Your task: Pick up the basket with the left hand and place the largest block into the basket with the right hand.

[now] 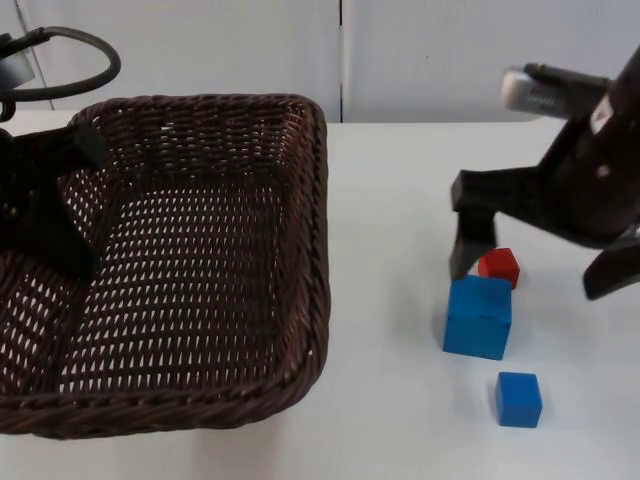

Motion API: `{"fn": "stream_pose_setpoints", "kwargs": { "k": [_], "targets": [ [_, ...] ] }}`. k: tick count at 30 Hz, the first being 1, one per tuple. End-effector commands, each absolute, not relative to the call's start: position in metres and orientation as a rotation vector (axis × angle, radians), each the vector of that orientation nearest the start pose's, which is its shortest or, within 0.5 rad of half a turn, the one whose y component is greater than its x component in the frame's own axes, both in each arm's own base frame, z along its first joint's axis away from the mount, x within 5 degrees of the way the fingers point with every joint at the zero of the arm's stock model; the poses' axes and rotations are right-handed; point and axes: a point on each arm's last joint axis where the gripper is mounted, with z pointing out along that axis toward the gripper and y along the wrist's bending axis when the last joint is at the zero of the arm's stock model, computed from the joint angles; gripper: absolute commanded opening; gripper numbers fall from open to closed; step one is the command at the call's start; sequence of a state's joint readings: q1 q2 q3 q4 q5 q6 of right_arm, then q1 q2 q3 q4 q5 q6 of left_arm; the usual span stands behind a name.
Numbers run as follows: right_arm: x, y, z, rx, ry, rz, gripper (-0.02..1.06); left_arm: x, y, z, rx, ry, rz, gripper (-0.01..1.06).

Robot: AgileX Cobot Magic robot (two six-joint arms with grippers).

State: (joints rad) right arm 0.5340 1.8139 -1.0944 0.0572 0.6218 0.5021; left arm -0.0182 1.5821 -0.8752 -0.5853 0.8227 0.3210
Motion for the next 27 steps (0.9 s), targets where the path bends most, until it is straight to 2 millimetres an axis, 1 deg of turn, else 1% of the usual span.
{"fn": "stream_pose_setpoints", "kwargs": {
  "k": [1,2,6,7,8,9,11,14,16,19,27],
  "targets": [
    [0.304,0.190,0.162,0.074,2.832,0.314,1.05,0.275,-0.043,0.202,-0.075,2.858,-0.651,0.00],
    [0.304,0.190,0.162,0.074,2.832,0.314,1.05,0.275,-0.043,0.202,-0.075,2.858,-0.651,0.00],
    [0.305,0.194,0.142,0.135,2.852,0.261,1.05,0.275,-0.043,0.202,-0.079,2.855,-0.654,0.00],
    [0.305,0.194,0.142,0.135,2.852,0.261,1.05,0.275,-0.043,0.202,-0.079,2.855,-0.654,0.00],
    [0.306,0.194,0.137,0.148,2.861,0.251,1.05,0.275,-0.043,0.202,-0.082,2.851,-0.654,0.00],
    [0.308,0.196,0.129,0.155,2.864,0.253,1.05,0.275,-0.043,0.202,-0.076,2.851,-0.654,0.00],
    [0.309,0.196,0.126,0.176,2.859,0.260,1.05,0.275,-0.043,0.202,-0.076,2.851,-0.654,0.00],
    [0.313,0.199,0.117,0.209,2.839,0.284,1.05,0.276,-0.043,0.202,-0.080,2.842,-0.646,0.00],
    [0.313,0.199,0.115,0.220,2.833,0.291,1.05,0.276,-0.043,0.202,-0.080,2.842,-0.646,0.00],
    [0.315,0.200,0.105,0.223,2.838,0.289,1.05,0.277,-0.043,0.202,-0.084,2.838,-0.648,0.00],
    [0.316,0.201,0.099,0.222,2.832,0.294,1.05,0.277,-0.042,0.202,-0.087,2.834,-0.645,0.00]
  ]
}}
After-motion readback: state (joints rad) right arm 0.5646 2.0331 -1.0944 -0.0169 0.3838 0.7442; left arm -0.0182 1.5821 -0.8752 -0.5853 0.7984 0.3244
